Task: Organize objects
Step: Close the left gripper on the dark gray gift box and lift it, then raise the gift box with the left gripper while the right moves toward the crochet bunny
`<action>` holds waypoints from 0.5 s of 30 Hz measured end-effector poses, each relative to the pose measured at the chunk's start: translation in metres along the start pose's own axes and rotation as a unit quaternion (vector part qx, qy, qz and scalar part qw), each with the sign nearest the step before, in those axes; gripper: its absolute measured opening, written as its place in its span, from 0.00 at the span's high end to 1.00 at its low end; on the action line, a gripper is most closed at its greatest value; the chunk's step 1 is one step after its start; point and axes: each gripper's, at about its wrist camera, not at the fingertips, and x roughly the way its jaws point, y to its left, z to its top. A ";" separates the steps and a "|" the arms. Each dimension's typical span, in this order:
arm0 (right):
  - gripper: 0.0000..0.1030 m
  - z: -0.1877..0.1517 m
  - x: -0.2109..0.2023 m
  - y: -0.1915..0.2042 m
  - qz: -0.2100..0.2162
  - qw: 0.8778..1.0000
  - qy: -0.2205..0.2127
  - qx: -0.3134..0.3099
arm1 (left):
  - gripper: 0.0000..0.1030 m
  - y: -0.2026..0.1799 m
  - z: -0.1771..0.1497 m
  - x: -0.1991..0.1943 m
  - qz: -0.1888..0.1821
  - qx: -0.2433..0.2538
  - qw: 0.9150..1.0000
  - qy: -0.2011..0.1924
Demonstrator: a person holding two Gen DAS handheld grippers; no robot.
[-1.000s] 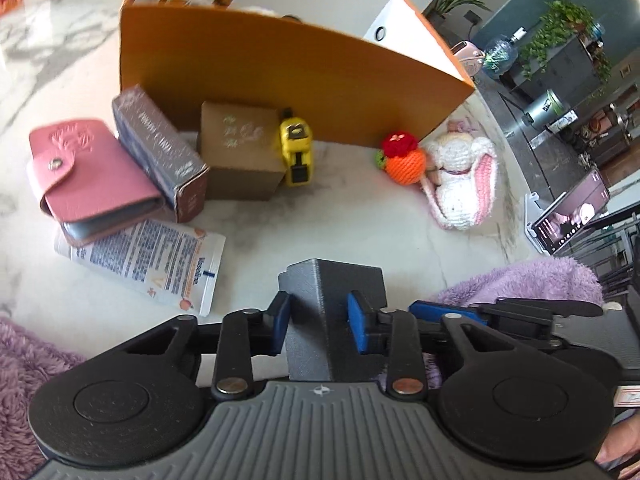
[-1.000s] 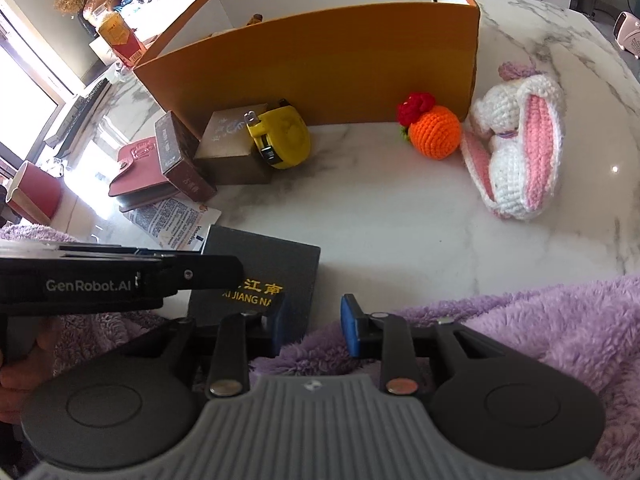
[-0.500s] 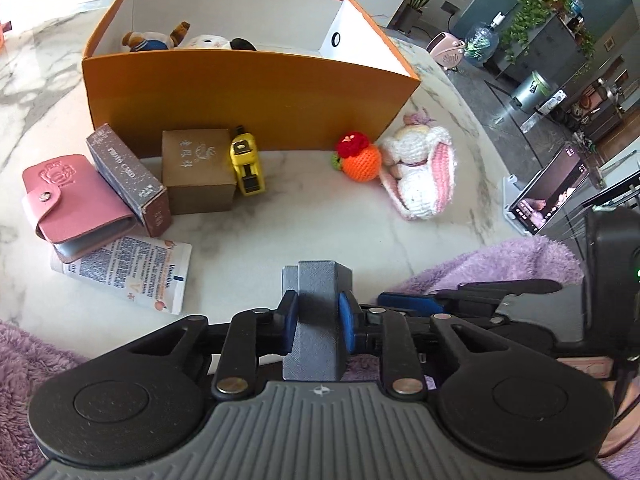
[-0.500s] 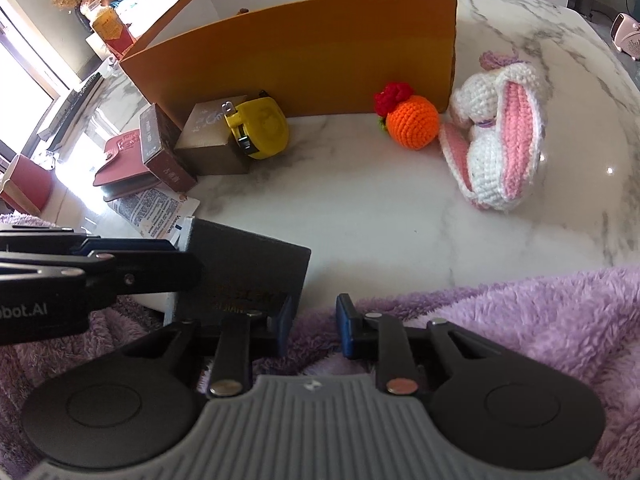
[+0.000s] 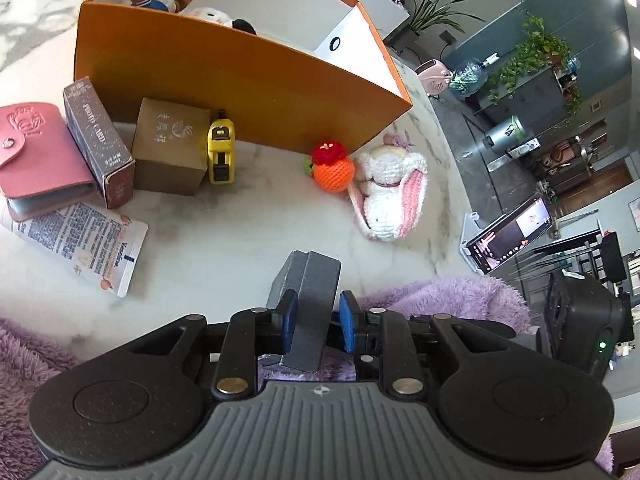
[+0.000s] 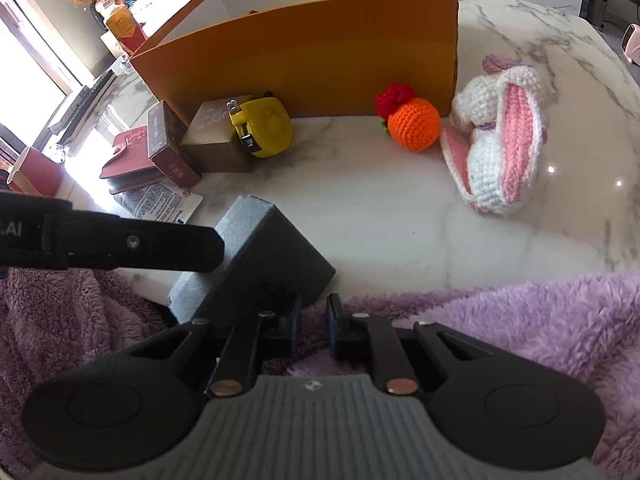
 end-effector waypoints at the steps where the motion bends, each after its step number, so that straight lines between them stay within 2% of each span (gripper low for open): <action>1: 0.87 0.000 -0.001 0.000 0.001 1.000 -0.001 -0.001 | 0.74 -0.003 0.001 0.001 0.003 0.006 1.000 -0.001; 3: 0.87 -0.001 -0.001 0.000 0.001 1.000 0.000 -0.003 | 0.70 -0.012 0.001 0.003 0.017 0.028 0.999 -0.002; 7: 0.86 -0.001 0.000 0.000 0.002 1.000 -0.002 -0.006 | 0.42 -0.029 -0.001 0.009 0.056 0.087 0.995 -0.006; 8: 0.86 -0.001 0.000 0.000 0.002 1.000 -0.002 -0.007 | 0.38 -0.032 -0.002 0.010 0.065 0.100 0.993 -0.006; 12: 0.86 -0.002 0.000 -0.001 0.004 1.000 -0.004 -0.010 | 0.36 -0.032 -0.004 0.013 0.086 0.120 0.989 -0.004; 15: 0.86 -0.002 0.001 0.001 0.000 1.000 -0.005 -0.015 | 0.40 -0.029 -0.004 0.011 0.082 0.114 0.990 0.003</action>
